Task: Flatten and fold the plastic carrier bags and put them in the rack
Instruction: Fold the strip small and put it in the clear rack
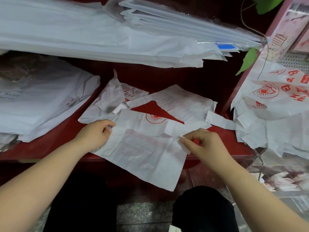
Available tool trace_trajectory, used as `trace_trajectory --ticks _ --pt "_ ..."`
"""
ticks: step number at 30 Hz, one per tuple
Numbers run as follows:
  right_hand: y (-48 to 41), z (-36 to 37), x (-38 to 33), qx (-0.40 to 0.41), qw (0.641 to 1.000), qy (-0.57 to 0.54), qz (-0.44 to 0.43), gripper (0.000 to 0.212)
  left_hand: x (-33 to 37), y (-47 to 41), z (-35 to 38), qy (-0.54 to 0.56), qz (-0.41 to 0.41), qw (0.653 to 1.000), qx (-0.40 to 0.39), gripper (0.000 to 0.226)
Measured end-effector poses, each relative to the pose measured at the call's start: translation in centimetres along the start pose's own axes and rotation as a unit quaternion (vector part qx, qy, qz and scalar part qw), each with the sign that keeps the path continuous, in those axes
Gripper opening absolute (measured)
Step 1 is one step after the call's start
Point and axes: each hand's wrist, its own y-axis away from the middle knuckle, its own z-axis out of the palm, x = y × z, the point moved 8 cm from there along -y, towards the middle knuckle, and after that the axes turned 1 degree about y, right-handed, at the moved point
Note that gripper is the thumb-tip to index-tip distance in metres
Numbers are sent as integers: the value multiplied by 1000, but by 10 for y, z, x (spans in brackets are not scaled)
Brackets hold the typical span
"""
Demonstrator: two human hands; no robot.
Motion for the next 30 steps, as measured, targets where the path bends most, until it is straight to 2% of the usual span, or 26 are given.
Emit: trace_trajectory --ticks 3,6,9,10,12,14,15,16,19,22,26,30 --pt "0 12 -15 -15 1000 -4 -24 19 3 3 2 13 10 1000 -10 28" --pt "8 41 -18 -118 992 15 -34 18 3 5 -2 20 12 1000 0 27" --pt "21 67 -13 -194 980 29 -42 25 15 10 -13 -33 30 998 53 30" --pt "22 67 -13 -191 981 11 -38 33 25 10 -15 -34 59 996 65 31" --pt "15 50 -14 -99 994 -43 -35 48 53 9 -11 -34 133 989 60 32" --pt "3 24 -4 38 998 -38 -14 34 79 3 3 -46 186 981 21 37" --pt "-3 16 7 82 996 -11 17 23 90 -1 14 -62 199 978 -7 40" --pt "-9 10 20 100 993 15 57 21 99 -4 25 -86 208 974 -37 44" --pt "-22 3 60 82 982 47 163 28 102 -11 61 -169 199 957 -126 52" --pt "-24 1 78 31 976 89 198 31 87 -11 79 -214 182 946 -163 55" --pt "-27 9 81 -26 969 140 204 37 82 -15 85 -218 158 951 -152 55" --pt "-50 10 85 1 975 116 191 36 92 -26 92 -210 90 967 -113 54"
